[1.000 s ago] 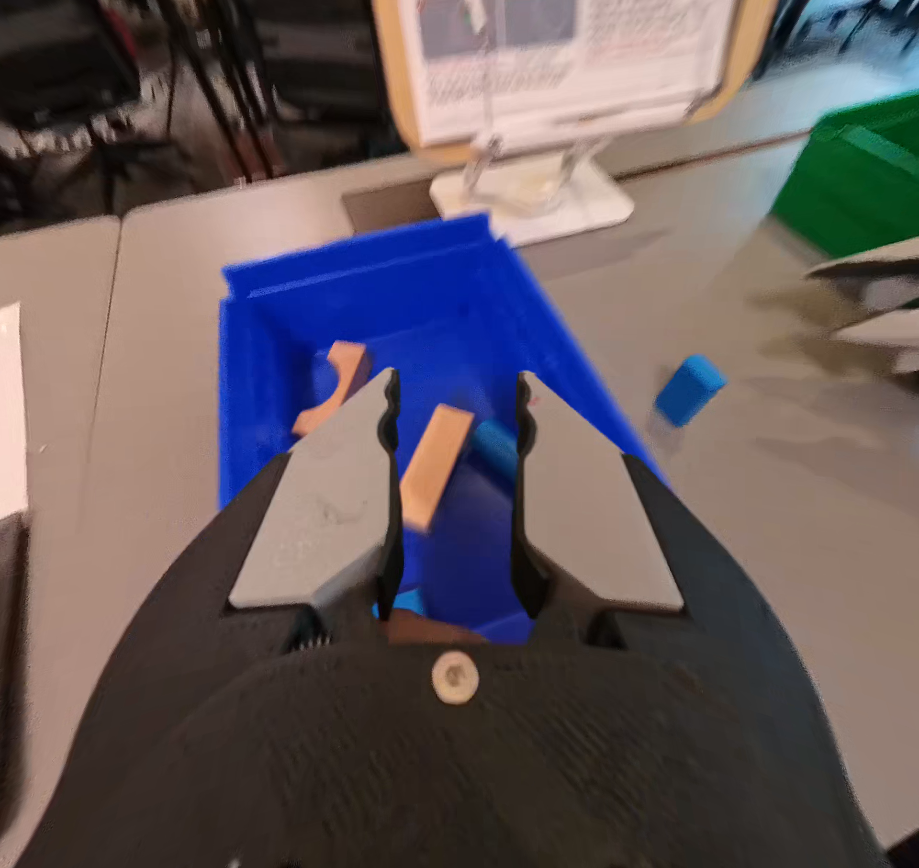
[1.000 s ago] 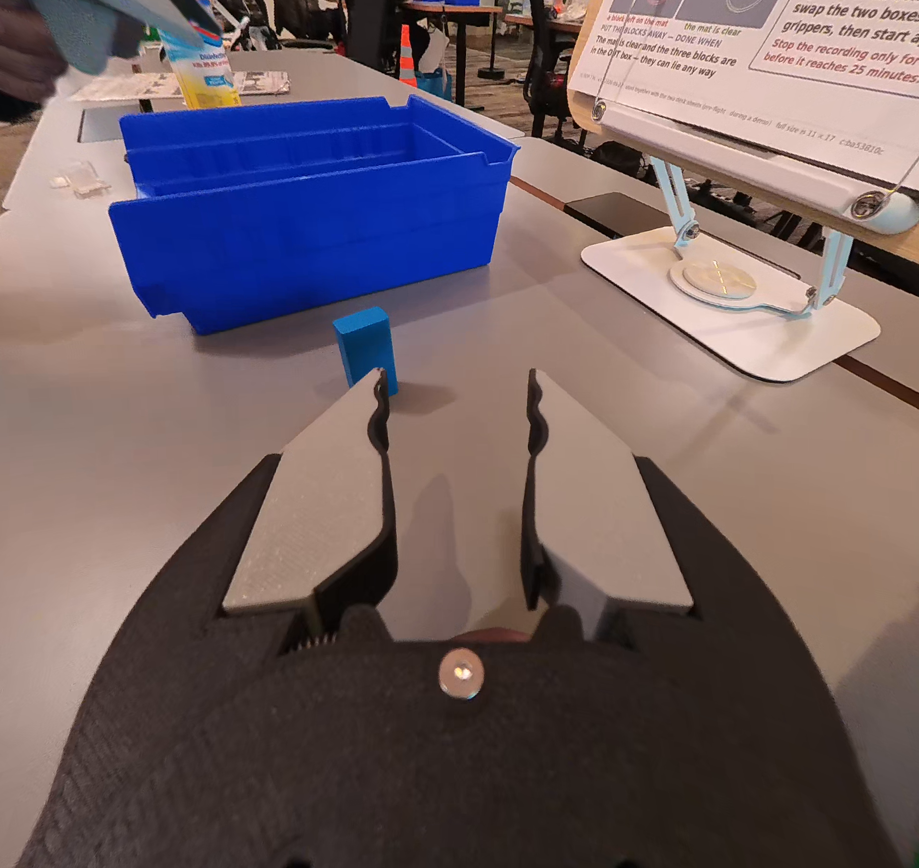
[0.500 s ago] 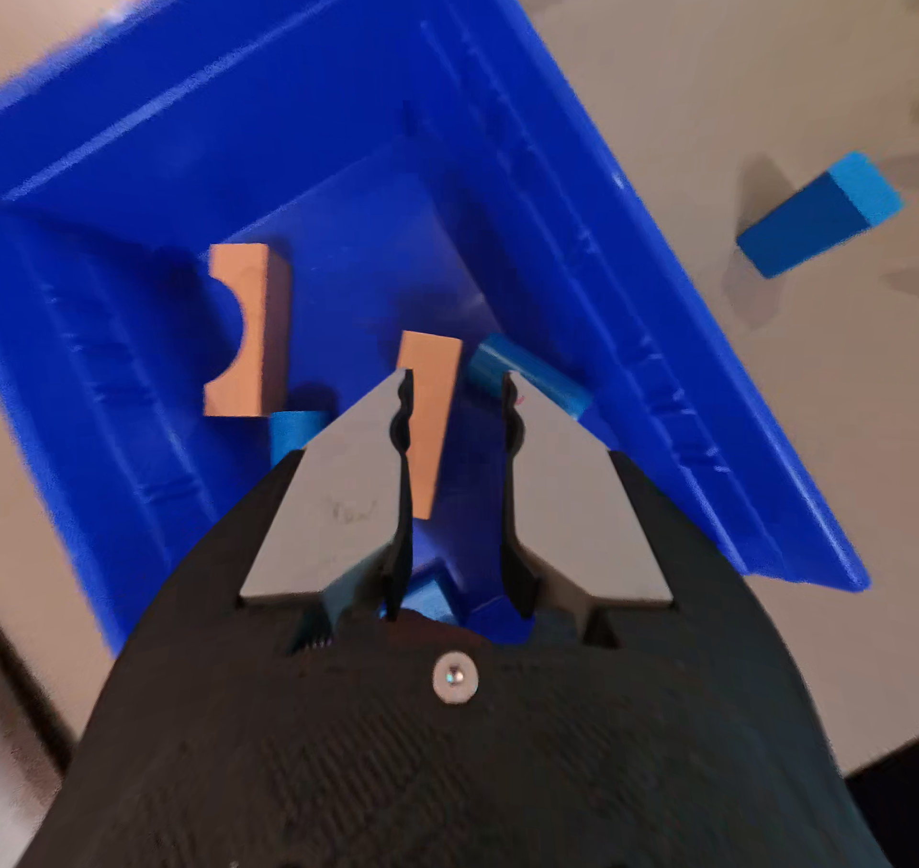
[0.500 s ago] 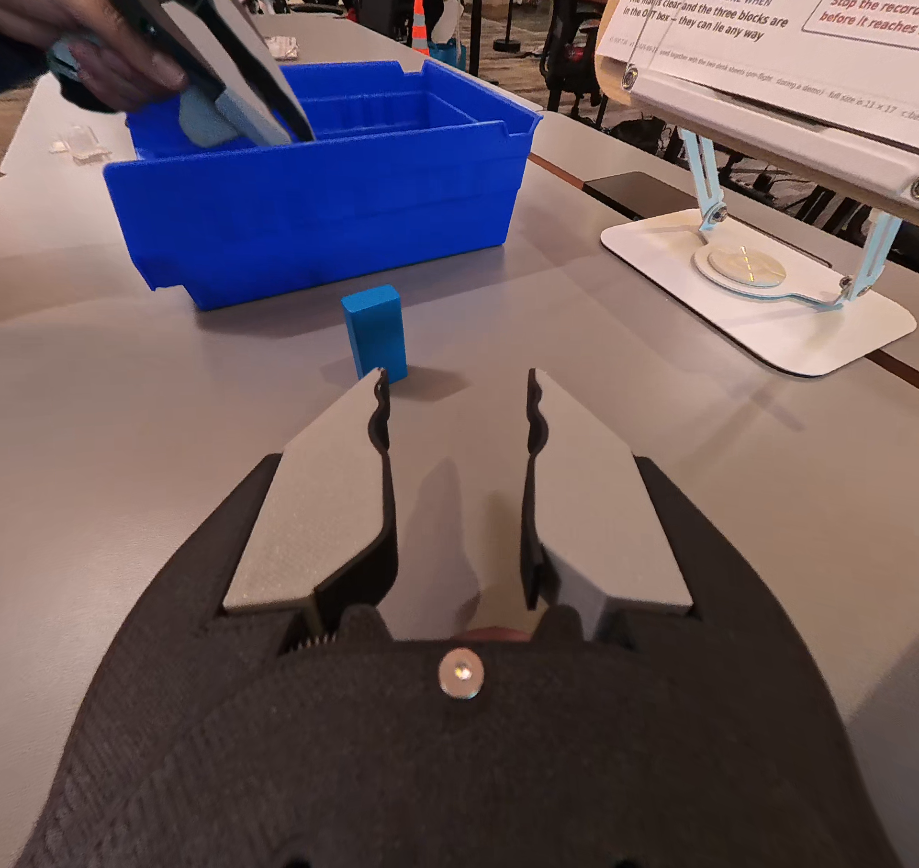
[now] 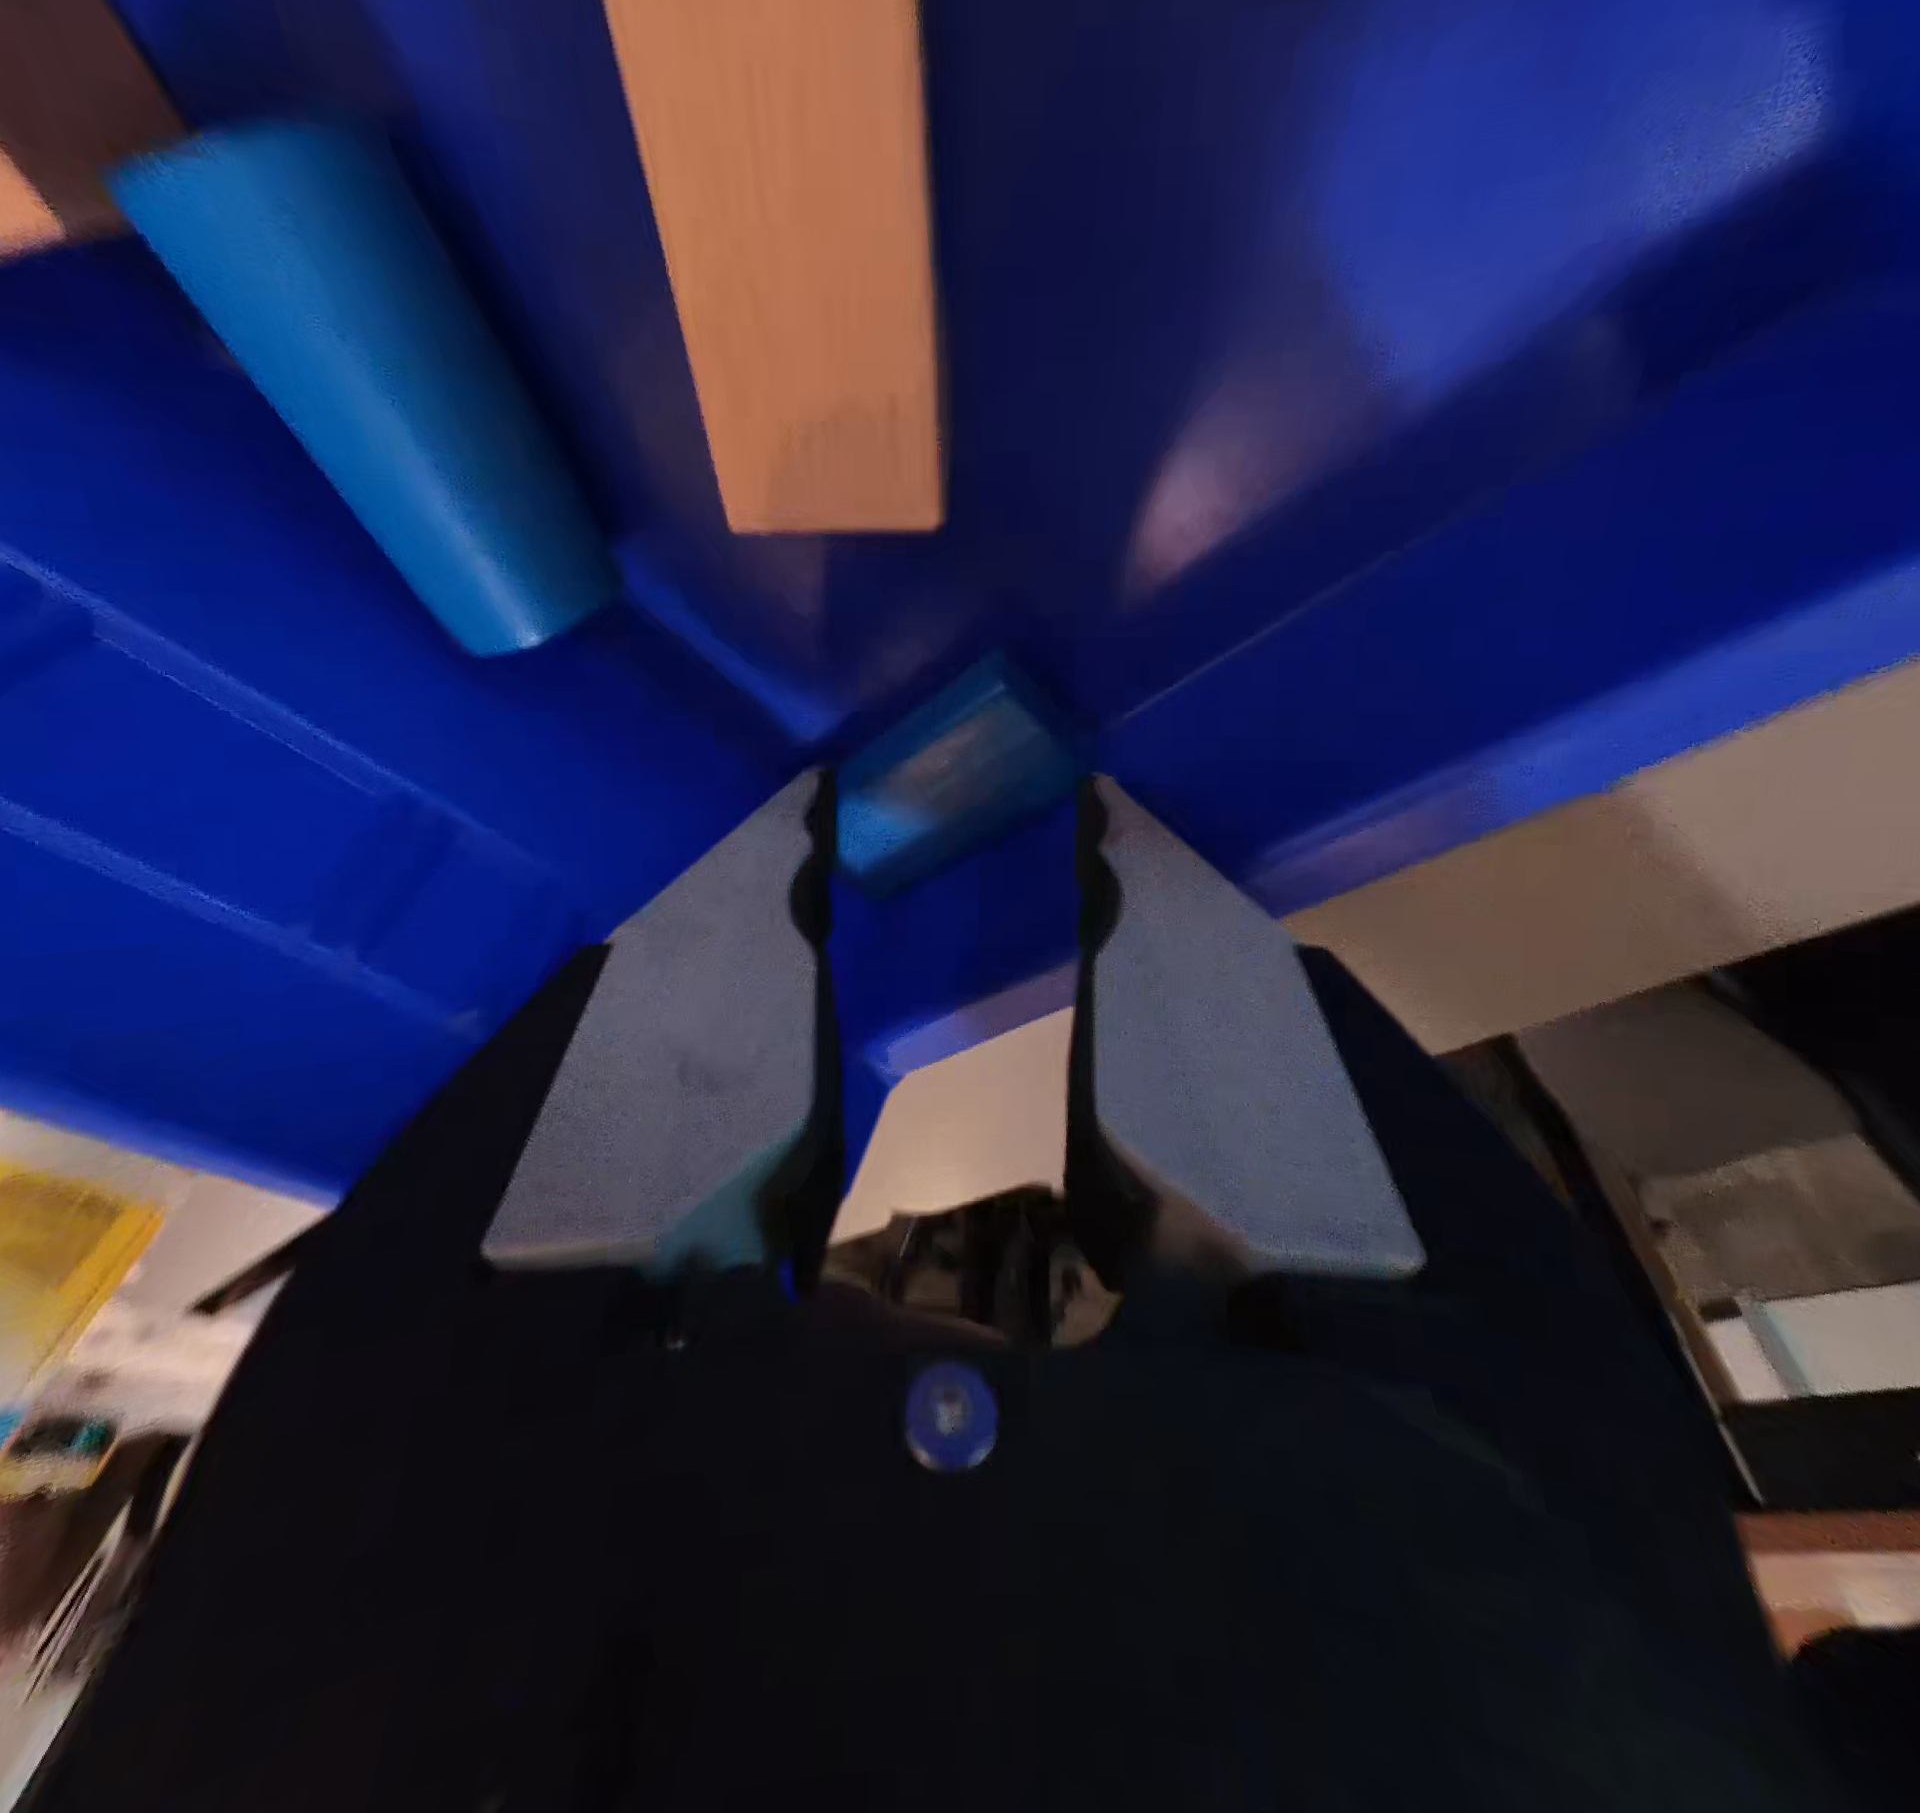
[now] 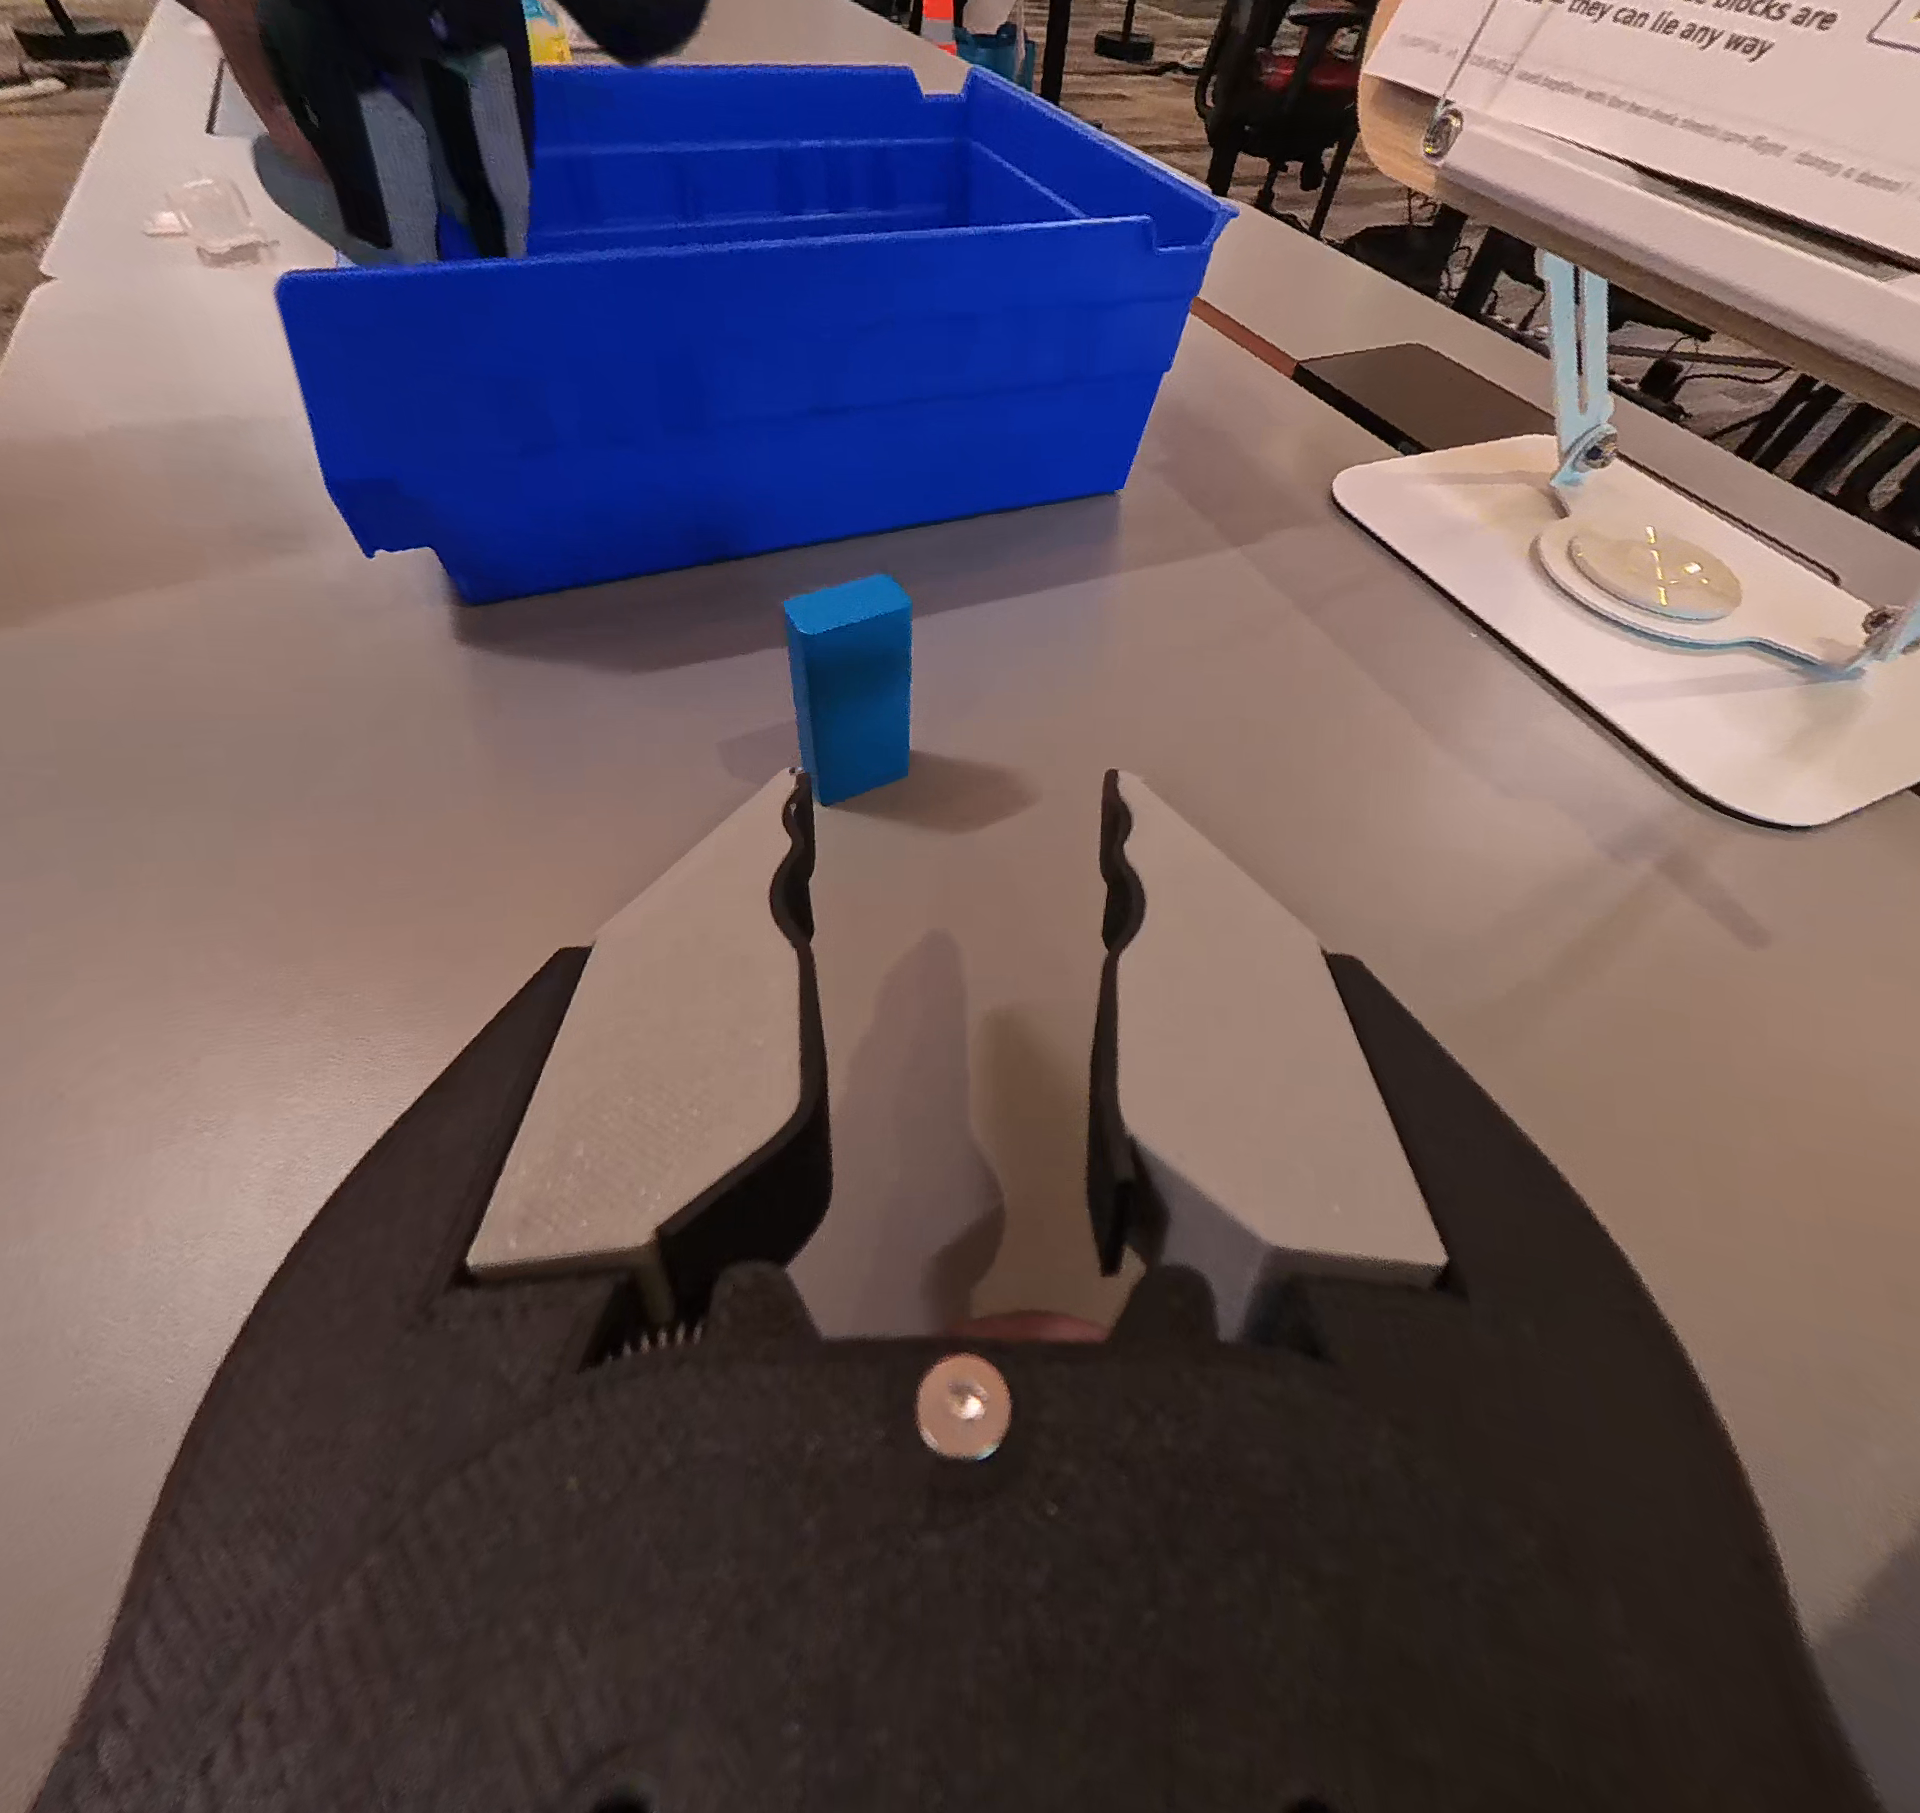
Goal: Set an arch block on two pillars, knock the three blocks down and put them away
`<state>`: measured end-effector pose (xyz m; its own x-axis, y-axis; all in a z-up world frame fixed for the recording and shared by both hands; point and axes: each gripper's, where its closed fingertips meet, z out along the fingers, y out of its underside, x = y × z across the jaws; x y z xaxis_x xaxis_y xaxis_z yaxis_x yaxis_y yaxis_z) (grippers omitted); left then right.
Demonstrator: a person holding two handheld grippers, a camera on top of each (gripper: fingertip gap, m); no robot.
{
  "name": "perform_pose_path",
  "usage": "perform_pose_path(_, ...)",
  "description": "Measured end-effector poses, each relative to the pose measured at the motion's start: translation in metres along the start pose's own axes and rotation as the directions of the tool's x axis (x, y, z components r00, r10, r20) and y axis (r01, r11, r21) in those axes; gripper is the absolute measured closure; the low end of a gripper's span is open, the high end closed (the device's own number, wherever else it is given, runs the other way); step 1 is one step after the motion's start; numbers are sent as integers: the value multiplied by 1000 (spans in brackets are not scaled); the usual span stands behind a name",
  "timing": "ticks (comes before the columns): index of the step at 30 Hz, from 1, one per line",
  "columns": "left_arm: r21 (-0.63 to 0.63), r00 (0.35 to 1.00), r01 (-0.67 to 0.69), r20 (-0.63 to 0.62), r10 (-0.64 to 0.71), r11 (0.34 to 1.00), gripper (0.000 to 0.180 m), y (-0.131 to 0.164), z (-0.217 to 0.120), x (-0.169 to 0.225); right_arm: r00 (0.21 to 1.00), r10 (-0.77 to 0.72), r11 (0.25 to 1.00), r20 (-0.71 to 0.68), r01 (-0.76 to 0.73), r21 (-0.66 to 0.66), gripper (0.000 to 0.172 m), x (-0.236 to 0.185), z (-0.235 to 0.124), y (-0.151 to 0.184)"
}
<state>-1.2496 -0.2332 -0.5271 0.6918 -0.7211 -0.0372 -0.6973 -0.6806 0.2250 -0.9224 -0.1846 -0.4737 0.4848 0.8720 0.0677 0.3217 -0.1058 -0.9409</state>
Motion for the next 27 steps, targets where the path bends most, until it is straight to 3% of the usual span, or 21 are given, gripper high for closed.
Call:
perform_pose_path(1,-23,1000,6,-19,-7,1000,148,2,1,1,1000,1,1000,3,-1,1,119,-1,0,0)
perform_pose_path(4,-69,999,16,-36,-19,997,141,2,2,-1,1000,3,1000,9,-3,2,119,-2,0,-1)
perform_pose_path(8,-92,999,22,-24,-24,996,147,-1,1,-1,1000,2,1000,0,-2,19,120,-2,-3,-5)
perform_pose_path(9,-41,999,36,32,-35,998,155,-9,-1,-8,1000,4,1000,0,-4,26,120,-2,-4,-7)
perform_pose_path(10,45,986,67,149,-73,997,175,-22,-6,-27,1000,6,1000,0,-6,31,120,-2,-4,-8)
perform_pose_path(11,109,963,91,243,-116,990,180,-29,-10,-45,1000,7,999,0,-7,34,120,-2,-4,-8)
perform_pose_path(12,112,965,95,233,-119,989,180,-28,-9,-44,1000,7,999,1,-7,33,120,-2,-4,-8)
perform_pose_path(14,52,989,81,120,-87,995,175,-15,-2,-27,1000,3,1000,0,-3,24,120,-3,-4,-6)
perform_pose_path(15,30,990,83,112,-86,996,162,-8,-1,-26,1000,1,1000,1,-1,20,120,-3,-3,-5)
perform_pose_path(17,-14,987,102,125,-100,995,160,6,-1,-31,1000,-1,1000,6,1,14,120,-4,-2,-4)
perform_pose_path(19,-36,985,119,133,-113,992,171,14,-1,-33,1000,-4,1000,11,4,13,120,-6,-1,-5)
perform_pose_path(24,-133,985,85,159,-64,987,165,24,5,-29,1000,-25,1000,17,25,4,120,-10,0,-5)
perform_pose_path(27,-221,983,50,182,-9,974,180,32,9,-30,999,-34,999,15,34,0,120,-11,0,-4)
